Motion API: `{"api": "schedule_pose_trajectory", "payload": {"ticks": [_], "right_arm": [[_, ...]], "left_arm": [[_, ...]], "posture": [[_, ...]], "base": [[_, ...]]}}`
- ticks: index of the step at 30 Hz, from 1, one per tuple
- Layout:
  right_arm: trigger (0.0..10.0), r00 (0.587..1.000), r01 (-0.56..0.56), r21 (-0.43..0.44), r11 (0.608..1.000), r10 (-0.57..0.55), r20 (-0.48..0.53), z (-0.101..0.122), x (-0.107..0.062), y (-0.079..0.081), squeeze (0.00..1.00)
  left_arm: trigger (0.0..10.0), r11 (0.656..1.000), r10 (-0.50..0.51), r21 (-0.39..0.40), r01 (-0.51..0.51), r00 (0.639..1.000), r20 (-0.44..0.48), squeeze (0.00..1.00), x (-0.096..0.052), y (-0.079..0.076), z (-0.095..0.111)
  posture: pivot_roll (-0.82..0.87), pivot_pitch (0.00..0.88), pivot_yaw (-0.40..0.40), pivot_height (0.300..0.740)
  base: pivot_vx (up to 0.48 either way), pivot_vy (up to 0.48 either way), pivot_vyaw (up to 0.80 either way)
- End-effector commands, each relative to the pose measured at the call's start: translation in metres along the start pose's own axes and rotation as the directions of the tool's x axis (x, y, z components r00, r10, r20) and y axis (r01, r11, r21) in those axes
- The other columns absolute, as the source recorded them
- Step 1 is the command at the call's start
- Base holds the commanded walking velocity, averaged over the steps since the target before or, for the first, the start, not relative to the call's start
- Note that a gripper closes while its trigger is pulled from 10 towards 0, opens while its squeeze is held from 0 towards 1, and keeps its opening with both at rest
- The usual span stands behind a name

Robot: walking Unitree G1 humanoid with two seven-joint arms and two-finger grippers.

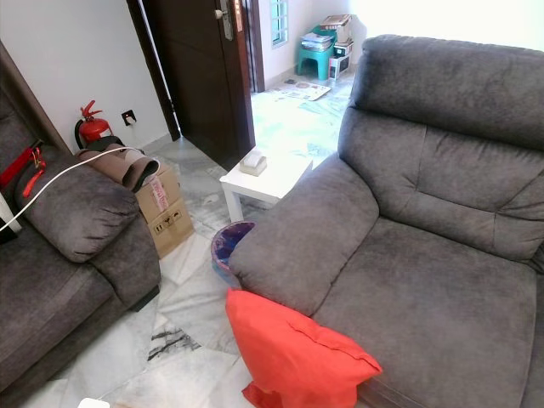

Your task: Move the pillow to the sofa from floor

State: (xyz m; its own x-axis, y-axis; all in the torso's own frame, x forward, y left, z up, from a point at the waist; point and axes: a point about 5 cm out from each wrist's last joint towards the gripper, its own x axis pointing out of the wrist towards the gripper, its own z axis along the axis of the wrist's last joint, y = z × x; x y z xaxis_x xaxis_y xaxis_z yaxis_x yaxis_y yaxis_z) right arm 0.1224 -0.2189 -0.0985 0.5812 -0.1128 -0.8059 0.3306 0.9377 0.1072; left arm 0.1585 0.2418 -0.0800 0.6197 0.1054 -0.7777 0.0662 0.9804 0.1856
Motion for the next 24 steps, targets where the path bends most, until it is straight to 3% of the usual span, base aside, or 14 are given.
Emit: {"api": "schedule_pose_trajectory", "payload": {"ticks": [1,21,24], "right_arm": [[10.0,1.000,0.003,0.017,1.000,-0.003,0.014,0.002,0.000,0.000,0.00],[10.0,0.995,-0.026,-0.003,1.000,0.026,0.093,0.016,0.003,0.007,0.00],[10.0,0.984,-0.033,-0.009,0.999,0.034,0.175,0.030,0.004,0.009,0.00]], "left_arm": [[10.0,1.000,0.005,-0.009,-0.005,1.000,-0.007,0.00,-0.001,0.001,-0.004],[10.0,1.000,0.008,-0.019,-0.008,1.000,-0.004,0.00,-0.002,0.002,-0.006],[10.0,1.000,0.018,-0.023,-0.017,0.999,0.043,0.00,-0.001,0.003,0.003]], "posture": [[0.16,0.060,0.046,0.740],[0.16,0.060,0.039,0.740],[0.16,0.062,0.039,0.740]], "base": [[0.000,0.000,0.00],[0.000,0.000,0.00],[0.000,0.000,0.00]]}}
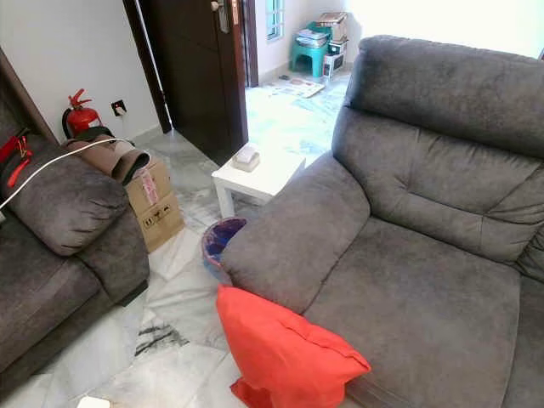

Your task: Move the pillow to the sofa from floor

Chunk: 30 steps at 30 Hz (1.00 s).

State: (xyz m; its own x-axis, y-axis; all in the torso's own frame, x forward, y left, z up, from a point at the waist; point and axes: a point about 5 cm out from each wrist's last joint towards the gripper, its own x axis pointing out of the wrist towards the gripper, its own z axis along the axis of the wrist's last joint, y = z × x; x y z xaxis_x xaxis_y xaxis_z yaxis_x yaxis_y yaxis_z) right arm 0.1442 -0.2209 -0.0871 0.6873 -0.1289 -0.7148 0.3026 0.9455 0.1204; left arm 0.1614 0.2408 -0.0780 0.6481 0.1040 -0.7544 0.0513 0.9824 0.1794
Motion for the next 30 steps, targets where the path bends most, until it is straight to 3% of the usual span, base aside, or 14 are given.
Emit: {"api": "schedule_pose_trajectory", "payload": {"ticks": [1,4,6,7,10,12,16,19,23,30], "right_arm": [[10.0,0.996,-0.013,0.005,1.000,0.012,0.092,0.016,0.004,0.003,0.00],[10.0,0.979,-0.051,0.002,0.999,0.049,0.197,0.035,0.006,0.006,0.00],[10.0,0.966,-0.070,0.001,0.998,0.068,0.250,0.046,0.007,0.006,0.00],[10.0,0.953,-0.074,0.000,0.997,0.071,0.295,0.056,0.007,0.005,0.00],[10.0,0.923,-0.068,0.024,0.997,0.054,0.381,0.073,0.006,-0.003,0.00],[10.0,0.906,-0.063,0.032,0.998,0.044,0.421,0.081,0.005,-0.006,0.00],[10.0,0.865,-0.077,0.013,0.997,0.061,0.498,0.093,0.001,-0.008,0.00],[10.0,0.842,-0.054,0.033,0.998,0.028,0.539,0.094,-0.006,-0.020,0.00],[10.0,0.827,-0.026,0.045,0.999,-0.004,0.563,0.091,-0.014,-0.031,0.00],[10.0,0.824,-0.027,0.053,0.998,-0.008,0.567,0.090,-0.014,-0.028,0.00]], "left_arm": [[10.0,0.999,0.032,-0.024,-0.030,0.997,0.074,0.00,0.002,0.006,0.014],[10.0,0.994,0.102,-0.071,-0.088,0.966,0.236,0.00,0.005,0.018,0.048],[10.0,0.990,0.137,-0.091,-0.112,0.924,0.358,0.00,0.003,0.027,0.073],[10.0,0.988,0.156,-0.092,-0.127,0.855,0.495,0.00,-0.002,0.033,0.100],[10.0,0.993,0.102,-0.025,-0.116,0.718,0.688,0.00,-0.021,0.027,0.139],[10.0,0.995,0.068,0.003,-0.102,0.689,0.722,0.00,-0.028,0.019,0.144],[10.0,0.995,0.020,0.054,-0.085,0.692,0.722,0.00,-0.032,0.010,0.130],[10.0,0.995,0.025,0.048,-0.086,0.691,0.722,0.00,-0.038,0.007,0.118],[10.0,0.994,-0.004,0.079,-0.078,0.689,0.725,0.00,-0.049,0.006,0.120],[10.0,0.993,0.005,0.079,-0.085,0.711,0.703,0.00,-0.047,0.014,0.120]], "posture": [[0.16,0.063,0.034,0.740],[0.16,0.060,0.033,0.740],[0.16,0.057,0.033,0.740],[0.16,0.053,0.032,0.740],[0.18,0.037,0.026,0.740],[0.18,0.031,0.027,0.740],[0.17,0.009,0.030,0.740],[0.17,0.007,0.032,0.740],[0.17,0.000,0.037,0.740],[0.16,0.000,0.038,0.740]], "base": [[0.000,0.000,0.00],[0.000,0.000,0.00],[0.000,0.000,0.00],[0.000,0.000,0.00],[0.000,0.000,0.00],[0.000,0.000,0.00],[0.000,0.000,0.00],[0.000,0.000,0.00],[0.000,0.000,0.00],[0.000,0.000,0.00]]}}
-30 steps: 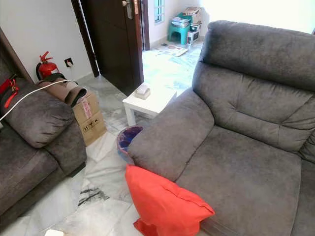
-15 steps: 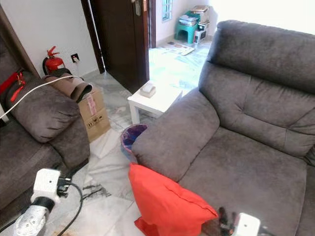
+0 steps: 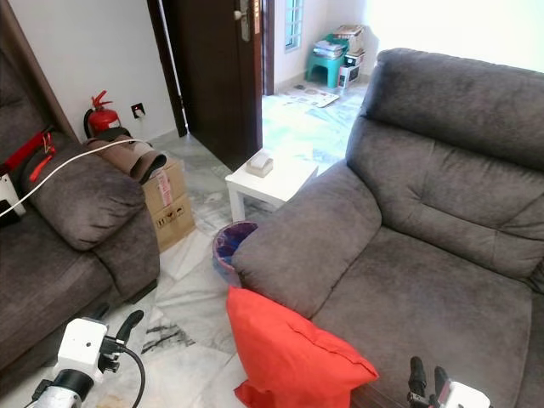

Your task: Move the pillow to the sofa from floor

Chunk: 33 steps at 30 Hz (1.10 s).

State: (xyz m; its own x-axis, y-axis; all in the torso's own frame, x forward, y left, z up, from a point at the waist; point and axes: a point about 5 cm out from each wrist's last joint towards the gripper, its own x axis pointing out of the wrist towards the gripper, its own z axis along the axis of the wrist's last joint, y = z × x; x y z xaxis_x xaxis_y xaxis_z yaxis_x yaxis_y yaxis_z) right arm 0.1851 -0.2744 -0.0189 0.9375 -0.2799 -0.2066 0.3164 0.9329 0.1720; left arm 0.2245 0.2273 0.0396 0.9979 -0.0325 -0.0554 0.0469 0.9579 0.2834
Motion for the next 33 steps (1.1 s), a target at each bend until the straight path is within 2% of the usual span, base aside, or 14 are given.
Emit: {"api": "schedule_pose_trajectory", "payload": {"ticks": [1,6,14,27,33], "right_arm": [[10.0,1.000,0.004,0.008,1.000,-0.004,0.010,0.001,0.000,0.002,0.00],[10.0,1.000,-0.013,0.028,1.000,0.013,0.016,0.003,0.005,0.007,0.00],[10.0,1.000,-0.023,0.049,0.999,0.023,0.010,0.001,0.007,0.014,0.00],[10.0,0.998,-0.062,0.058,0.996,0.062,-0.002,0.001,0.014,0.029,0.00],[10.0,0.998,-0.067,0.059,0.996,0.067,-0.003,0.001,0.015,0.031,0.00]], "left_arm": [[10.0,1.000,-0.009,0.007,0.009,0.999,-0.037,0.00,-0.001,0.003,-0.005],[10.0,1.000,-0.005,0.012,0.005,1.000,-0.027,0.00,0.003,0.007,0.000],[10.0,1.000,-0.015,0.003,0.015,1.000,-0.025,0.00,0.007,0.006,0.004],[10.0,1.000,-0.006,-0.004,0.006,0.999,-0.038,0.00,0.008,0.009,0.004],[10.0,1.000,-0.001,-0.006,0.001,0.999,-0.038,0.00,0.008,0.010,0.004]], "posture": [[0.16,0.000,0.038,0.740],[0.16,0.000,0.034,0.740],[0.17,0.007,0.028,0.740],[0.17,0.040,0.025,0.740],[0.18,0.041,0.024,0.740]], "base": [[0.000,0.000,0.00],[0.000,0.000,0.00],[0.000,0.000,0.00],[0.335,0.000,0.00],[0.370,0.000,0.00]]}}
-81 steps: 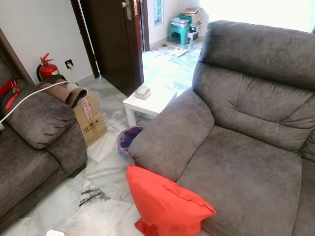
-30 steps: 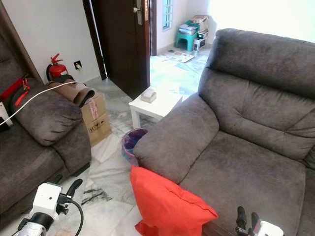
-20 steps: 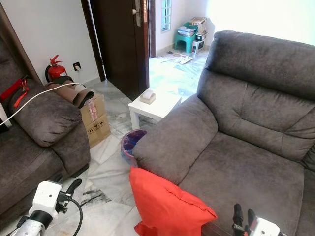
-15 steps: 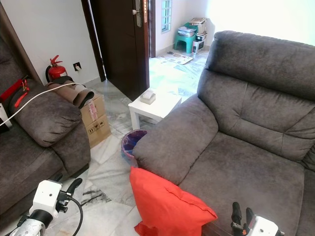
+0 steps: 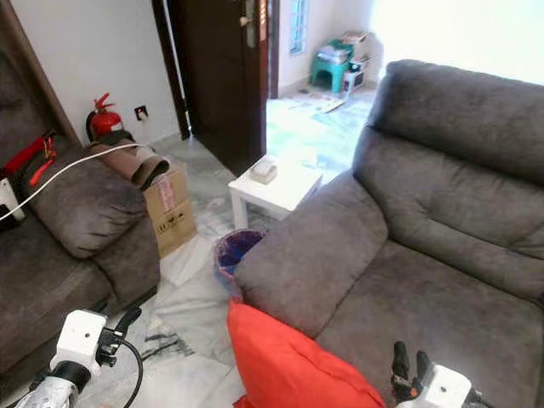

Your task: Move the pillow to the sofa from floor

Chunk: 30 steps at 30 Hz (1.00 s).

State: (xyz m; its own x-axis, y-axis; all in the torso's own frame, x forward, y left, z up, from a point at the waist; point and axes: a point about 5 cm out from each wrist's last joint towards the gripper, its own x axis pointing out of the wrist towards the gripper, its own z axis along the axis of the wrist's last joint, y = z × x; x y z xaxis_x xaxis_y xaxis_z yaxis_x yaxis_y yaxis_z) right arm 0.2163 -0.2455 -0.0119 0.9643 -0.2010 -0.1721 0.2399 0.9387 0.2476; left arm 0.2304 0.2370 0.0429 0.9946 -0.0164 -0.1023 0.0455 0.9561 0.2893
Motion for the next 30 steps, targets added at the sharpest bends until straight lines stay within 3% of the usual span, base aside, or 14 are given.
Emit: {"api": "schedule_pose_trajectory", "payload": {"ticks": [1,15,30], "right_arm": [[10.0,1.000,0.022,-0.002,1.000,-0.022,-0.022,-0.003,-0.005,-0.007,0.00],[10.0,0.999,0.013,-0.009,1.000,-0.013,-0.030,-0.001,0.003,-0.002,0.00],[10.0,1.000,-0.016,-0.031,0.999,0.015,-0.022,0.004,0.008,0.000,0.00]], "left_arm": [[10.0,1.000,-0.003,-0.012,0.004,1.000,0.012,0.00,0.003,-0.001,0.004],[10.0,0.998,-0.047,-0.027,0.048,0.998,0.044,0.00,0.003,-0.009,0.012],[10.0,1.000,-0.001,-0.027,0.003,0.997,0.074,0.00,-0.004,-0.011,0.018]], "posture": [[0.18,0.045,0.023,0.740],[0.19,0.047,0.016,0.740],[0.19,0.047,0.011,0.740]], "base": [[0.368,0.000,0.00],[0.021,0.000,0.00],[0.000,0.000,0.00]]}}
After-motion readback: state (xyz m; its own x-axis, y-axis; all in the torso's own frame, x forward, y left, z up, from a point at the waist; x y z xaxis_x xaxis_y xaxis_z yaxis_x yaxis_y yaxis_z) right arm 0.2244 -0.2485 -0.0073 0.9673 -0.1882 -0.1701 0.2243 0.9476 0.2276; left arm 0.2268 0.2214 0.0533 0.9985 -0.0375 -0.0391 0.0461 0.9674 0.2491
